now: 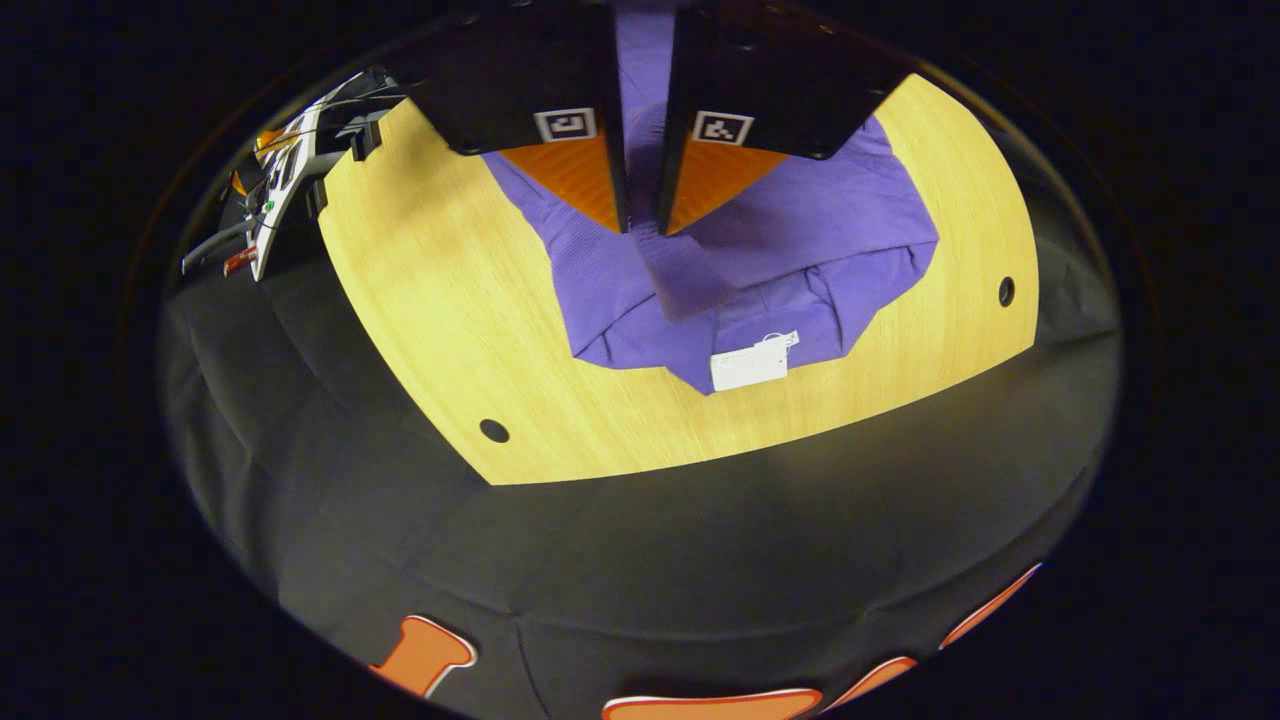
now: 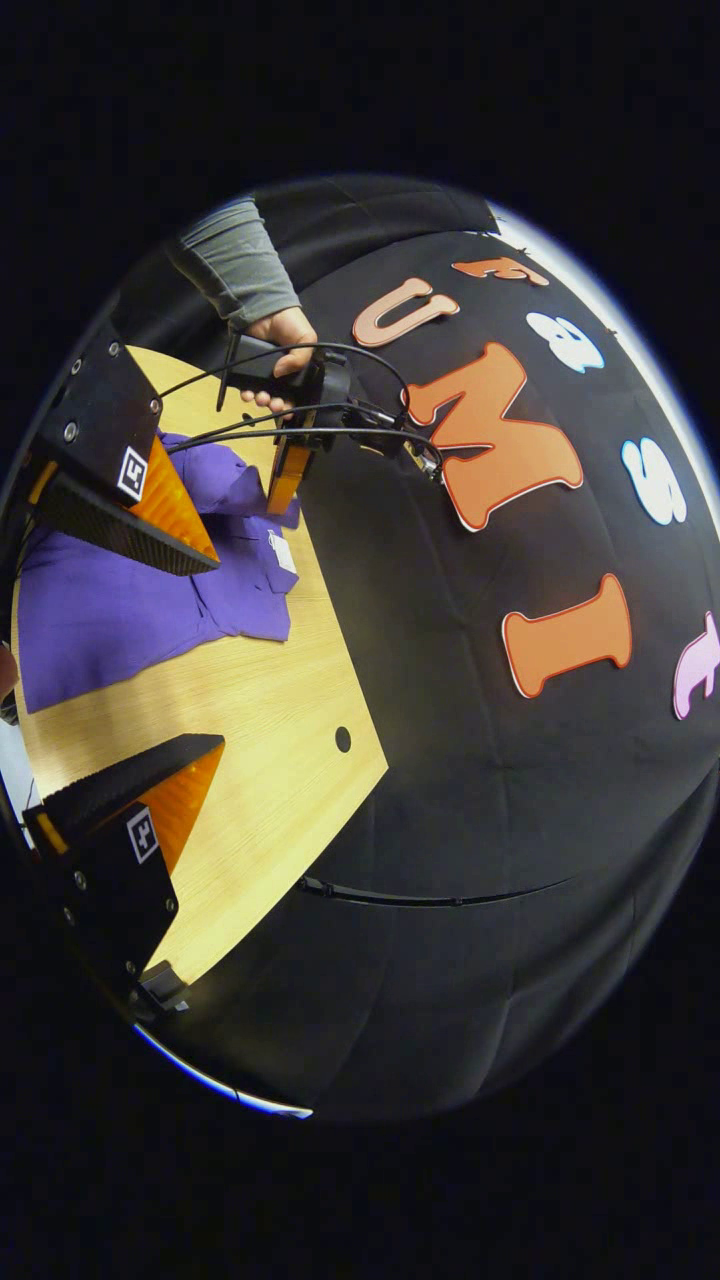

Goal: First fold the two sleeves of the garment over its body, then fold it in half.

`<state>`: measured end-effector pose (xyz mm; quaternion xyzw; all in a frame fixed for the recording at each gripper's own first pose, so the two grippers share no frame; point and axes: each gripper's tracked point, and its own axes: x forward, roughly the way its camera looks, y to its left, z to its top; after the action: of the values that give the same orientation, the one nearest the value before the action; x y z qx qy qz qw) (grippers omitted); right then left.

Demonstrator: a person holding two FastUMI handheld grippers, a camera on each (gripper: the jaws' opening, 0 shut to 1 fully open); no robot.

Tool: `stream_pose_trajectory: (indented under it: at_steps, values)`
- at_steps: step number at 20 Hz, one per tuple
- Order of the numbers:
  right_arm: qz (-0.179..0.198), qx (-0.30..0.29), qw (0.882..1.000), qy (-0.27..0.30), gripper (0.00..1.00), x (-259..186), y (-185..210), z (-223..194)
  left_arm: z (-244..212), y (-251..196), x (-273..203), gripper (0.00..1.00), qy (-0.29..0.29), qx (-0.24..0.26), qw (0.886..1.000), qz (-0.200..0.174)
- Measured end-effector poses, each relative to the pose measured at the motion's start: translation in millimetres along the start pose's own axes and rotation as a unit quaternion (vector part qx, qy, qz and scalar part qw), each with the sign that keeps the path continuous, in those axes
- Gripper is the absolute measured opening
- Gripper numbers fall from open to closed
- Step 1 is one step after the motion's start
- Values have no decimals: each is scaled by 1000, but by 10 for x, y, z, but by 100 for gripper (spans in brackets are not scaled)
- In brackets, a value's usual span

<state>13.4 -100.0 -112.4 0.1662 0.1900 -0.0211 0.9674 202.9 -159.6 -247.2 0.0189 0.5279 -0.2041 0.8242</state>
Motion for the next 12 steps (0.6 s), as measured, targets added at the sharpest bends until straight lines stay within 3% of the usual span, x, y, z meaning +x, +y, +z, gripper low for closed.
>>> stream_pose_trajectory:
  at_steps: [1,3,5,12]
  values:
    - [1,-2,1000,1,95,4,-6,9,66,-22,-48,32,-17,6,1000,-5]
    - [3,-7,1000,5,95,36,3,12,101,-56,-169,63,-43,14,999,-12]
    - [7,-13,1000,8,95,80,63,28,77,53,-334,91,-64,29,998,5]
    - [22,-54,998,22,95,293,340,-83,-162,545,-1071,91,-186,21,980,70]
